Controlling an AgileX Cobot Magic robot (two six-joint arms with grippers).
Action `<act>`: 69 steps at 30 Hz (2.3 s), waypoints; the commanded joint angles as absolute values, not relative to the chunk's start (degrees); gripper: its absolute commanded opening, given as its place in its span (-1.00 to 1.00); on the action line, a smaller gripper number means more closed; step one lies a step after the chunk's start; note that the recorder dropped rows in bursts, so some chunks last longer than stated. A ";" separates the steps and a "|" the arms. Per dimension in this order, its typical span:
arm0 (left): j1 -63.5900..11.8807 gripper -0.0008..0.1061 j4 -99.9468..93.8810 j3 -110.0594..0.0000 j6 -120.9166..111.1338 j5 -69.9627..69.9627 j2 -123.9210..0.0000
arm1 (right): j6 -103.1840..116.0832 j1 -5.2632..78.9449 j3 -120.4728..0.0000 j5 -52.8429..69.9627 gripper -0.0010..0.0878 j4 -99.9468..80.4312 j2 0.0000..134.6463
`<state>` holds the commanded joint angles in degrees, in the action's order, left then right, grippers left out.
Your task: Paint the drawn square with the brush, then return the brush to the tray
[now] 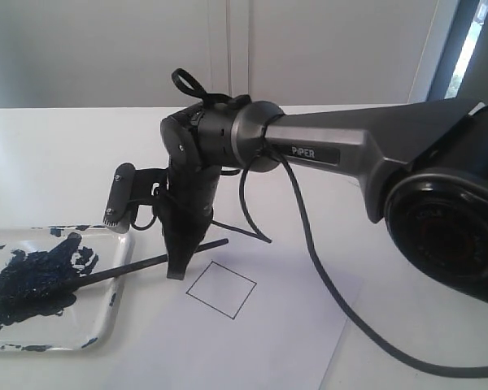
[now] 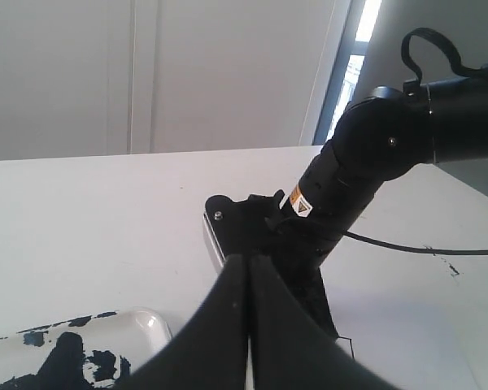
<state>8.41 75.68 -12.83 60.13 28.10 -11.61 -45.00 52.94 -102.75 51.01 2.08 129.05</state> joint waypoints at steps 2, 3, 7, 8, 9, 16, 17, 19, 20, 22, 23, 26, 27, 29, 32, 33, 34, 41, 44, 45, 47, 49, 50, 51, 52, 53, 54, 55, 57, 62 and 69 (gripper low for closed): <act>8.41 -0.99 75.68 -12.83 60.13 28.10 -11.61 | -45.83 53.05 -102.75 52.57 -0.98 3.01 129.05; 8.41 -0.99 75.68 -12.83 60.13 28.10 -11.61 | -46.28 53.05 -102.75 52.81 -0.98 3.71 129.05; 8.41 -0.99 75.68 -12.83 60.13 28.10 -11.61 | -46.28 53.29 -102.75 53.79 -0.98 5.58 128.98; 8.41 -0.99 75.68 -12.83 60.13 28.10 -11.61 | -46.28 53.29 -102.75 54.12 -0.98 5.58 128.89; 8.41 -0.99 75.68 -12.83 60.13 28.10 -11.61 | -46.28 53.41 -102.75 54.27 -0.98 5.58 128.73; 8.41 -0.99 75.68 -12.83 60.13 28.10 -11.61 | -46.28 53.66 -102.75 54.16 -0.98 5.58 127.60; 8.41 -0.99 75.68 -12.83 60.13 28.10 -11.61 | -46.28 53.66 -102.75 53.41 -0.98 5.37 127.37; 8.41 -0.99 75.68 -12.83 60.13 28.10 -11.61 | -46.28 53.66 -102.75 51.87 -0.98 5.07 126.58; 8.41 -0.99 75.68 -12.83 60.13 28.10 -11.61 | -46.28 53.66 -102.75 51.10 -0.98 4.94 126.23; 8.41 -0.99 75.68 -12.83 60.13 28.10 -11.61 | -46.16 53.66 -102.75 48.12 -0.98 4.40 124.56; 8.41 -0.99 75.68 -12.83 60.13 28.10 -11.61 | -45.88 53.66 -102.75 47.36 -0.98 4.25 124.00; 8.41 -0.99 75.68 -12.83 60.13 28.10 -11.61 | -41.76 54.25 -102.75 46.85 -0.98 4.00 121.04; 8.41 -0.99 75.68 -12.83 60.13 28.10 -11.61 | -41.76 54.40 -102.75 47.13 -0.98 4.00 120.56; 8.41 -0.99 75.68 -12.83 60.13 28.10 -11.61 | -41.76 55.31 -102.75 48.82 -0.98 3.84 119.00; 8.41 -0.99 75.68 -12.83 60.13 28.10 -11.61 | -41.76 56.31 -100.73 50.41 -0.98 4.21 116.04; 8.41 -0.99 75.68 -12.83 60.13 28.10 -11.61 | -41.76 56.64 -98.81 49.19 -0.98 4.21 114.30; 8.41 -0.99 75.68 -12.83 60.13 28.10 -11.61 | -41.76 56.85 -97.08 47.95 -0.98 4.44 112.87; 8.41 -0.99 75.68 -12.83 60.13 28.10 -11.61 | -39.87 58.20 -78.84 33.35 -0.98 7.24 98.14; 8.41 -0.99 75.68 -12.83 60.13 27.99 -11.61 | -38.29 58.66 -73.42 26.35 -0.98 8.56 94.33; 8.41 -0.99 75.68 -12.83 60.13 27.99 -11.61 | -37.68 58.68 -72.05 24.40 -0.98 9.05 93.33; 8.41 -0.99 75.68 -12.83 60.13 27.99 -11.61 | -37.29 58.68 -70.24 21.88 -0.98 9.36 91.96; 8.41 -0.99 75.68 -12.83 60.13 27.99 -11.61 | -37.29 58.68 -68.59 19.89 -0.98 9.59 91.06; 8.41 -0.99 75.68 -12.83 60.13 27.99 -11.61 | -37.29 58.71 -67.62 18.61 -0.98 9.59 90.77; 8.41 -0.99 75.68 -12.83 60.13 27.99 -11.61 | -37.29 58.81 -66.60 17.09 -0.98 9.59 90.41; 8.41 -0.99 75.68 -12.83 60.13 27.99 -11.61 | -37.29 58.81 -65.49 14.95 -0.98 9.59 90.13; 8.41 -0.99 75.68 -12.83 60.13 27.99 -11.61 | -37.29 58.81 -64.32 12.28 -0.98 9.59 89.87; 8.41 -0.99 75.68 -12.83 60.13 27.99 -11.61 | -37.29 58.81 -63.02 8.97 -0.98 10.12 89.62; 8.41 -0.99 75.68 -12.83 60.13 27.99 -11.61 | -37.29 58.81 -61.86 5.78 -0.98 10.71 89.41; 8.41 -0.99 75.68 -12.83 60.13 27.99 -11.61 | -37.29 58.93 -60.28 1.50 -0.98 10.70 89.01; 8.41 -0.99 75.68 -12.83 60.13 27.99 -11.61 | -37.12 58.93 -58.09 2.48 -0.98 11.13 88.10; 8.41 -0.99 75.68 -12.83 60.13 27.43 -11.61 | -37.12 60.80 -57.44 2.38 -0.98 11.13 87.93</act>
<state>8.41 75.68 -12.83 60.13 27.43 -11.61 -37.12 60.80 -57.44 2.38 11.13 87.93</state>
